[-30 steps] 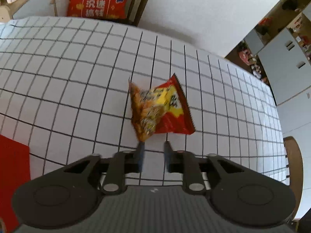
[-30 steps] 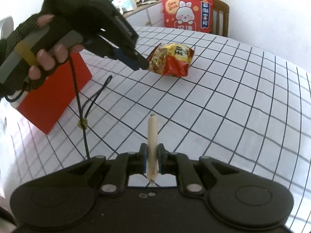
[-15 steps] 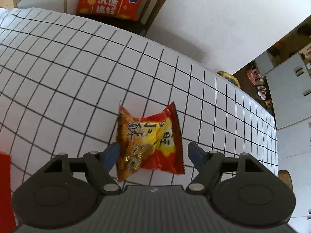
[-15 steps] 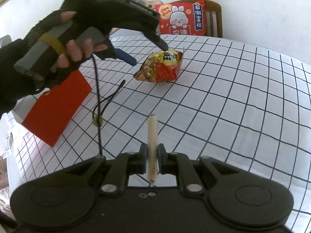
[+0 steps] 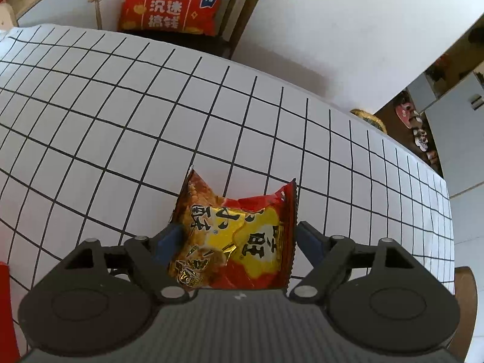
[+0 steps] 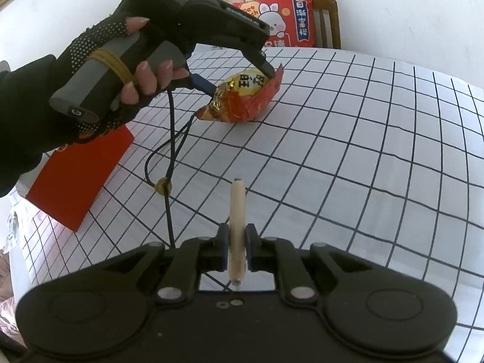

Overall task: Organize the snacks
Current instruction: 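Grasp the yellow-red chip bag with the left gripper while the right grasps the wooden stick, then carry the chip bag and wooden stick over the red box with both grippers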

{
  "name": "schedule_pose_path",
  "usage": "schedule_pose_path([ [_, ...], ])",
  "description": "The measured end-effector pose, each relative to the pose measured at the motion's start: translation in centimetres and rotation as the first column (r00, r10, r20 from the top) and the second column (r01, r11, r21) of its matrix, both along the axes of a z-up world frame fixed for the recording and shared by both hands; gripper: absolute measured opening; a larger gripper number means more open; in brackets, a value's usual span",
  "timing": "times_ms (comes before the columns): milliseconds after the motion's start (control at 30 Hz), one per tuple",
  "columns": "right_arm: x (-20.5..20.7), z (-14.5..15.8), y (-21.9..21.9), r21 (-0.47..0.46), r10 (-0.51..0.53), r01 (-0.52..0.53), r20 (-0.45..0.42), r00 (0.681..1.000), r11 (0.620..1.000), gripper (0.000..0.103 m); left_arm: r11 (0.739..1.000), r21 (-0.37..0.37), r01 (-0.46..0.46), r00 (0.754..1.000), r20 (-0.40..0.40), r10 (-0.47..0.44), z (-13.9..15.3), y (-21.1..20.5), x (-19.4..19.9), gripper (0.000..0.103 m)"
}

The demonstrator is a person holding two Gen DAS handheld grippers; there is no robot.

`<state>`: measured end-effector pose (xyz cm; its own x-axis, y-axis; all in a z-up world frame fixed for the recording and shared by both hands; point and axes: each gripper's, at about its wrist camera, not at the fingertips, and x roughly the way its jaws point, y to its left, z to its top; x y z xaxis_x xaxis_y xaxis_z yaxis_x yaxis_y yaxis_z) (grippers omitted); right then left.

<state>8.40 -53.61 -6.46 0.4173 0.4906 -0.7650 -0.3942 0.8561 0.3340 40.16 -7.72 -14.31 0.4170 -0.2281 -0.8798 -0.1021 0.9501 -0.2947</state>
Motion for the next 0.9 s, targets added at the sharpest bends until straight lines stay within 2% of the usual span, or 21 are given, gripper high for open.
schedule_pose_path([
  [100,0.0,0.2,0.1,0.006,-0.003,0.003,0.000,1.000,1.000,0.009,0.999,-0.048,-0.022,1.000,-0.010,0.022,0.0,0.9,-0.3,0.082],
  [200,0.0,0.2,-0.1,0.007,-0.006,0.006,-0.001,1.000,1.000,0.009,0.998,-0.058,-0.021,1.000,0.001,0.021,-0.2,1.7,-0.6,0.077],
  [267,-0.1,0.1,-0.1,0.008,-0.008,0.008,-0.003,1.000,1.000,0.009,0.999,-0.040,-0.015,1.000,0.011,0.015,-0.1,1.7,-0.7,0.062],
  [300,-0.2,0.1,0.0,0.009,-0.009,0.009,-0.005,1.000,1.000,0.009,0.999,-0.031,-0.014,1.000,0.018,0.015,0.0,1.7,-0.9,0.060],
  [333,-0.2,0.1,0.0,0.009,-0.008,0.009,-0.006,1.000,1.000,0.009,0.999,-0.035,-0.015,1.000,0.024,0.016,0.0,1.9,-1.1,0.054],
  [500,-0.4,0.3,0.2,0.002,-0.006,0.006,-0.002,1.000,1.000,0.009,1.000,-0.005,-0.025,0.999,0.030,0.026,0.5,2.1,-1.7,0.049],
  [600,-0.5,0.5,0.1,-0.001,-0.012,0.012,0.002,1.000,1.000,0.009,0.999,-0.025,-0.034,0.999,0.027,0.035,0.9,2.5,-2.5,0.049],
  [900,-1.2,2.1,0.2,-0.003,-0.020,0.020,0.018,1.000,1.000,0.009,0.999,-0.016,-0.034,0.999,0.025,0.035,3.3,3.1,-7.0,0.049],
])
